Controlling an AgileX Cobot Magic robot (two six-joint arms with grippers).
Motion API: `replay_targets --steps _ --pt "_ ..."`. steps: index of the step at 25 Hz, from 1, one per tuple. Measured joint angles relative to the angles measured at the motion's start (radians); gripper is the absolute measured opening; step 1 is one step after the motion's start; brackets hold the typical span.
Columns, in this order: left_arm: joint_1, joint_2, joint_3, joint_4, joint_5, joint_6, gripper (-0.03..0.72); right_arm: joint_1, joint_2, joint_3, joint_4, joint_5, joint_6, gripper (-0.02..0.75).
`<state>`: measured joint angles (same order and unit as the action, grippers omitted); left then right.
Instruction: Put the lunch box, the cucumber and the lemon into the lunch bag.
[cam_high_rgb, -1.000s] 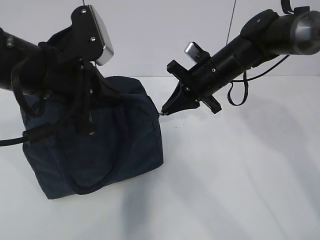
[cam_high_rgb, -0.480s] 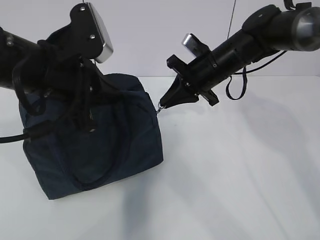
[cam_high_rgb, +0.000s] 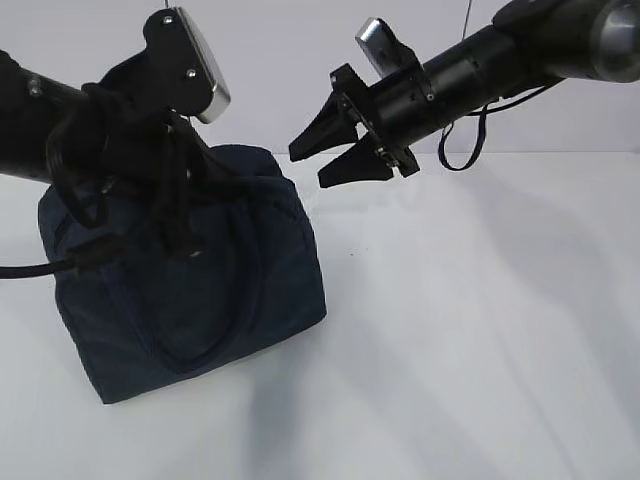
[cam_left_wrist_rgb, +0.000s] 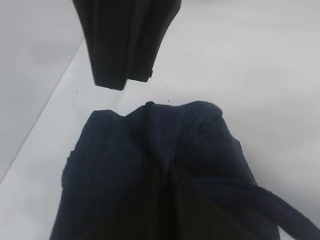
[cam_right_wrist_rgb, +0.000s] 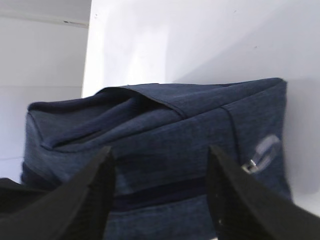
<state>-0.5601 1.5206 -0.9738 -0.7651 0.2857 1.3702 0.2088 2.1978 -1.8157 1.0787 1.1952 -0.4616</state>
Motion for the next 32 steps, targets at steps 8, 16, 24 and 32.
replay_targets --steps 8,16,24,32 --pt "0.004 0.001 0.000 -0.065 -0.015 0.000 0.024 0.000 -0.081 0.001 -0.264 0.009 -0.126 0.463" --pt "0.088 0.001 0.000 -0.136 -0.020 0.000 0.113 -0.001 -0.243 0.110 -0.368 0.022 -0.328 0.464" --pt "0.106 0.001 0.000 -0.166 0.015 0.000 0.179 0.024 -0.296 0.251 -0.374 0.023 -0.465 0.464" --pt "0.106 0.001 0.000 -0.215 0.024 0.000 0.249 0.026 -0.341 0.312 -0.375 0.023 -0.528 0.465"
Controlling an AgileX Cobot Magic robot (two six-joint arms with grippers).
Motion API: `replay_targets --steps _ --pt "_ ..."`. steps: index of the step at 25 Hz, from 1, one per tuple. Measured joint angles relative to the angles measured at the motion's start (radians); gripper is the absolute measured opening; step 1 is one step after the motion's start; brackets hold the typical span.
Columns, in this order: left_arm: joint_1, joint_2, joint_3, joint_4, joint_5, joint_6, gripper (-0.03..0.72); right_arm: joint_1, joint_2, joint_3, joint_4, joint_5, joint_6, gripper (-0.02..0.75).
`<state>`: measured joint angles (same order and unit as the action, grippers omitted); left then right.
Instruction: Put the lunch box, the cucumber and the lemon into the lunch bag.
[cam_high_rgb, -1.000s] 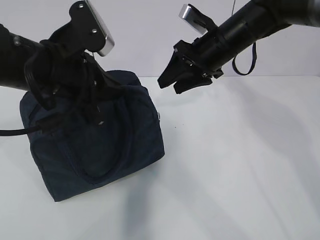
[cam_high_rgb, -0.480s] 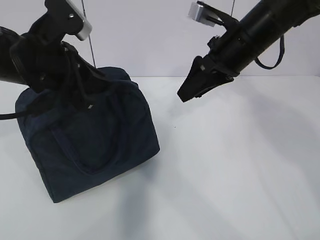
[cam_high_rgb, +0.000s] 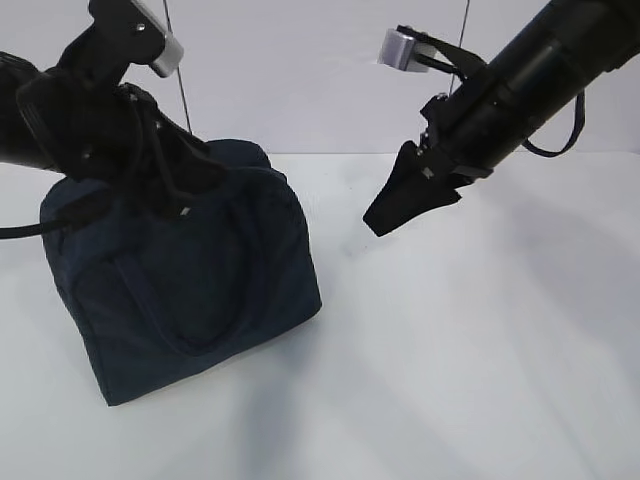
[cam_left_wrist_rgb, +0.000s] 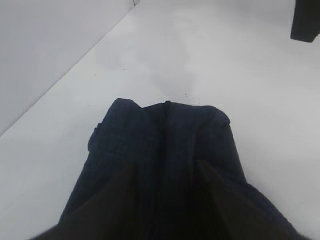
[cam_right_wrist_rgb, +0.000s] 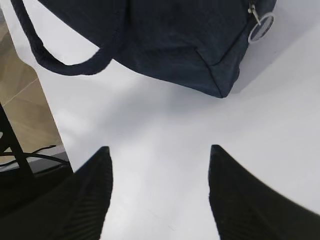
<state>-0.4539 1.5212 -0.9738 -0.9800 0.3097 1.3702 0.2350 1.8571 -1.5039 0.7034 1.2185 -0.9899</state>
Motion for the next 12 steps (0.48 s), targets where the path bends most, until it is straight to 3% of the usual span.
replay_targets --steps 6,12 --pt "0.000 -0.045 0.000 -0.067 0.006 -0.032 0.332 0.000 -0.051 0.001 0.000 0.000 0.038 0.465" --pt "0.027 -0.154 -0.024 -0.055 0.086 -0.222 0.368 0.000 -0.144 0.039 0.002 0.000 0.079 0.465"
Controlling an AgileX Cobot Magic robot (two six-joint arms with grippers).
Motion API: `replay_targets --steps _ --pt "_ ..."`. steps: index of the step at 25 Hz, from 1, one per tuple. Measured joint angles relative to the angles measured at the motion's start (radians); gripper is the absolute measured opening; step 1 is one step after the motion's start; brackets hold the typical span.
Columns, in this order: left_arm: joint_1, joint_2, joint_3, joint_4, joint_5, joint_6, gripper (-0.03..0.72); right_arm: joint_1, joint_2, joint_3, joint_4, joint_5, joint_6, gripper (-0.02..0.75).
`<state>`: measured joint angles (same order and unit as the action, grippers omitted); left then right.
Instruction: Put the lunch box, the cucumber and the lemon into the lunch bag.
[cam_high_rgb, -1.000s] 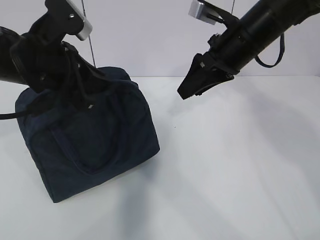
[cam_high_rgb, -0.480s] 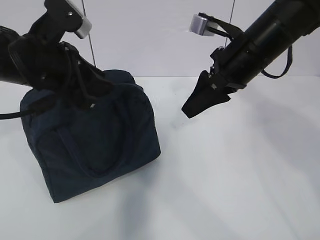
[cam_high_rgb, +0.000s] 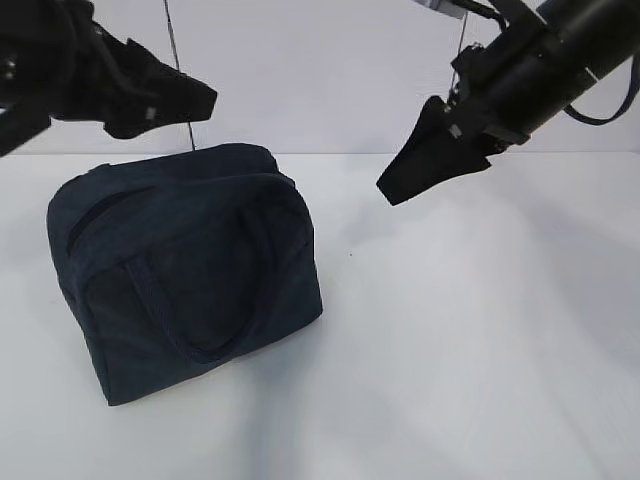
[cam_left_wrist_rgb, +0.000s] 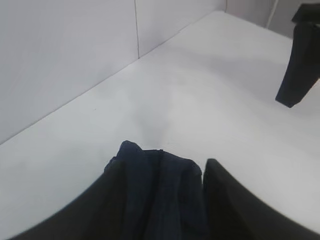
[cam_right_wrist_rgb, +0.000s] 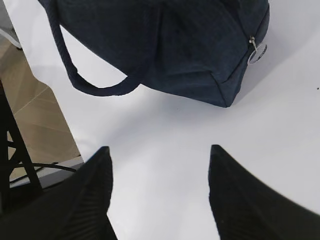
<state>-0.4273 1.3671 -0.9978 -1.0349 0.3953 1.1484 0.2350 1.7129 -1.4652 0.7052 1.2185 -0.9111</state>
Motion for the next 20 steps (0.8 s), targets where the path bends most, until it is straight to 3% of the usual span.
replay_targets --steps 8,13,20 --pt "0.107 -0.168 -0.001 0.381 0.258 -0.424 0.371 0.000 -0.206 0.124 -0.039 -0.008 0.055 0.465" --pt "0.179 -0.309 -0.001 0.451 0.349 -0.561 0.372 0.000 -0.358 0.234 -0.163 -0.150 0.192 0.465" --pt "0.242 -0.510 0.056 0.532 0.456 -0.682 0.372 0.000 -0.613 0.450 -0.188 -0.312 0.237 0.465"
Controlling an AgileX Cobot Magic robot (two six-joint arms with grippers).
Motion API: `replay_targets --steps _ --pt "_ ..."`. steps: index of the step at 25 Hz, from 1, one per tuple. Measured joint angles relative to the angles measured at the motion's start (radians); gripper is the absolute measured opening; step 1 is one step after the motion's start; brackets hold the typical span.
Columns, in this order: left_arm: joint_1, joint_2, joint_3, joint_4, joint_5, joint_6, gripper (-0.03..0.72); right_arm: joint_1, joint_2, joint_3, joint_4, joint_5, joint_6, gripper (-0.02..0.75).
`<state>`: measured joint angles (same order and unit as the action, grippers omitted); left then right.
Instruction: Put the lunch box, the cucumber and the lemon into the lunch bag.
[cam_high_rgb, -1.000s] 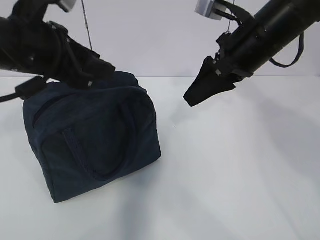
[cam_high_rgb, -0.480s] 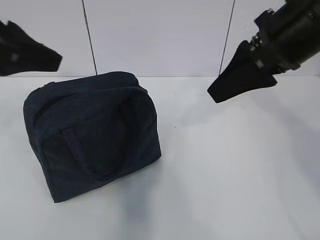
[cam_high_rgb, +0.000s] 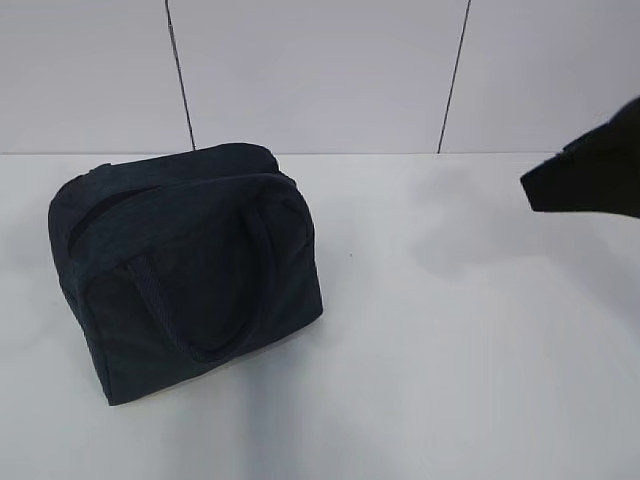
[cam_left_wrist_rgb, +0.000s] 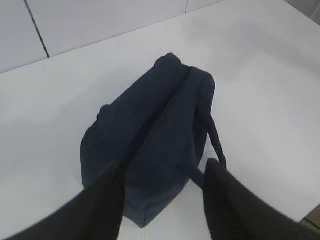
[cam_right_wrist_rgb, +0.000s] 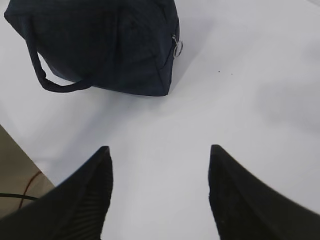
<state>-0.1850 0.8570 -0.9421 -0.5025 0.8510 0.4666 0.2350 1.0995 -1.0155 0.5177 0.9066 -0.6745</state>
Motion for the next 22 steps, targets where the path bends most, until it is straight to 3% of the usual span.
replay_targets --steps 4,9,17,22 --pt "0.001 -0.133 0.092 0.067 0.016 -0.101 0.374 0.000 -0.126 0.102 -0.013 -0.047 0.027 0.465" --pt "0.001 -0.309 0.195 0.187 0.031 -0.254 0.375 0.000 -0.237 0.191 -0.107 -0.077 0.132 0.465" --pt "0.001 -0.538 0.240 0.516 0.218 -0.526 0.375 0.000 -0.386 0.298 -0.237 -0.060 0.296 0.465" --pt "0.001 -0.665 0.286 0.572 0.232 -0.617 0.375 0.000 -0.488 0.401 -0.258 -0.045 0.348 0.465"
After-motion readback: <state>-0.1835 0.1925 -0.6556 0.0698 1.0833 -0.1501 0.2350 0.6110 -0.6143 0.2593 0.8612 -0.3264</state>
